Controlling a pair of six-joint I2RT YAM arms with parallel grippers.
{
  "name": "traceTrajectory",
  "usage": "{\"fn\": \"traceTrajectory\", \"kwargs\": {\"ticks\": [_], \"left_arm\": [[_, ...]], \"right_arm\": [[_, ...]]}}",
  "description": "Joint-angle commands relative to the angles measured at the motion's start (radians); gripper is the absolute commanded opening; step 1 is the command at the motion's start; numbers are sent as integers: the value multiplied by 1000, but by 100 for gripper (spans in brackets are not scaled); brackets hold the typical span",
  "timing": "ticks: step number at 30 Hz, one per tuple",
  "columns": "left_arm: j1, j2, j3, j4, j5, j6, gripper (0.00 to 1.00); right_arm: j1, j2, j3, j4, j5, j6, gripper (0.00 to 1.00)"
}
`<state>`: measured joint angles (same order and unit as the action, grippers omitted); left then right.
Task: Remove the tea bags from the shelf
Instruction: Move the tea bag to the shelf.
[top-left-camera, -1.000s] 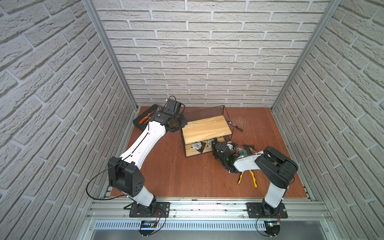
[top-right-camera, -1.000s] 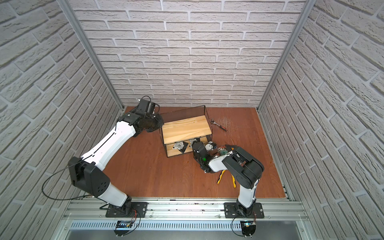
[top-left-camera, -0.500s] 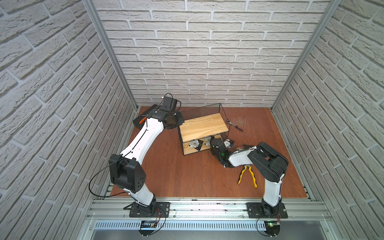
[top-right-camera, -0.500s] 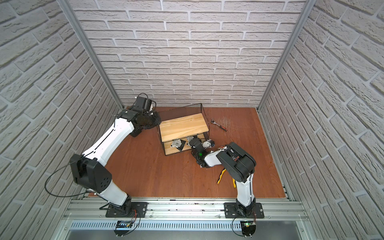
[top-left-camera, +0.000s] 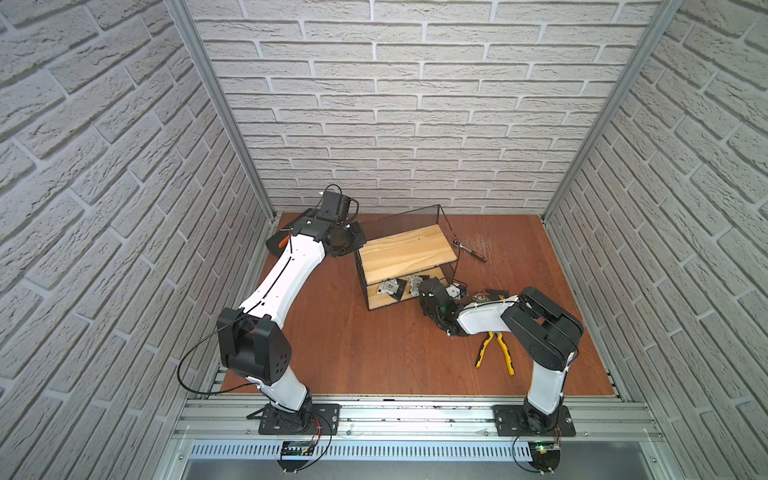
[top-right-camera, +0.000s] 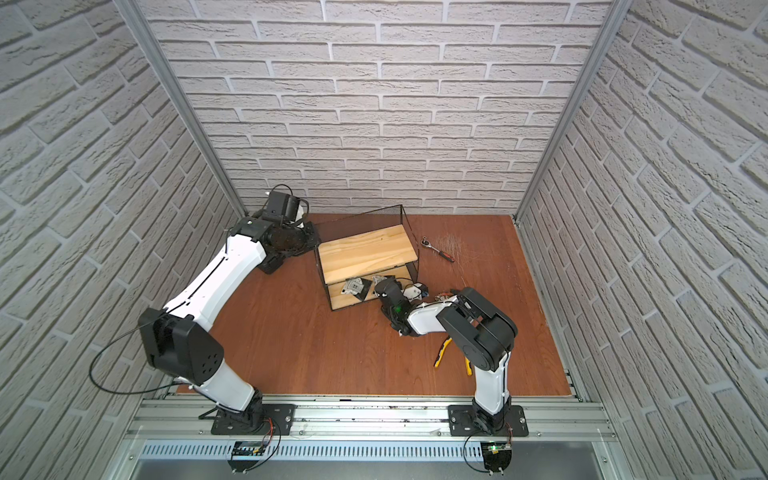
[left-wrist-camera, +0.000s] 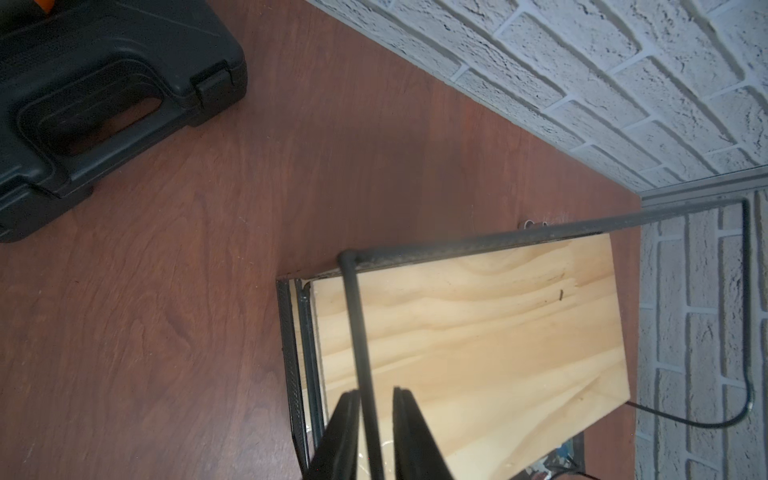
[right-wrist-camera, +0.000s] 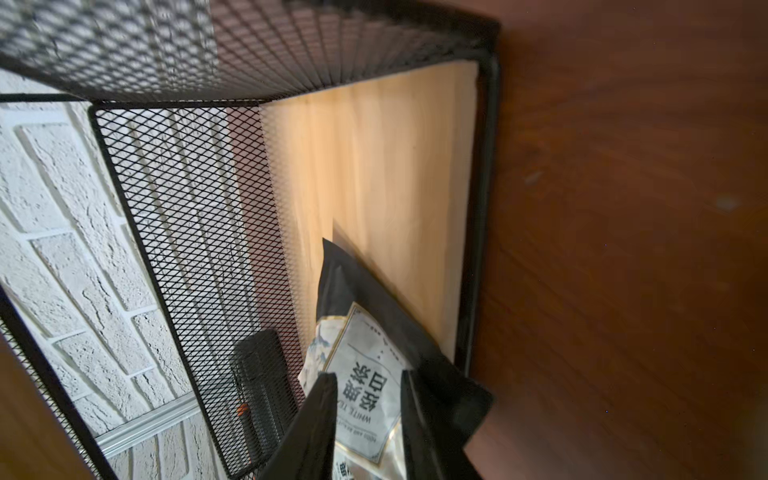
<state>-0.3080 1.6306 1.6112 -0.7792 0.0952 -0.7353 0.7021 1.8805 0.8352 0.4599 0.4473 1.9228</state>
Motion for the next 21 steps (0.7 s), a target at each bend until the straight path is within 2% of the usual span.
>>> {"fn": "traceTrajectory", "kwargs": {"ticks": [1,10,16,21], "left_arm": [[8,6,22,9,7,13,21],[8,5,23,6,14,17,21],[8,2,22,5,11,22,26],[8,2,24,-2,6,34,28]], "right_arm": [[7,-20,-26,-64,-1,17,33],[5,-136,-6,-30,15,-64,35],[11,-278,-91,-136,-51,-110,39],[10,-302,-163,-183,-65,-126,46]]}}
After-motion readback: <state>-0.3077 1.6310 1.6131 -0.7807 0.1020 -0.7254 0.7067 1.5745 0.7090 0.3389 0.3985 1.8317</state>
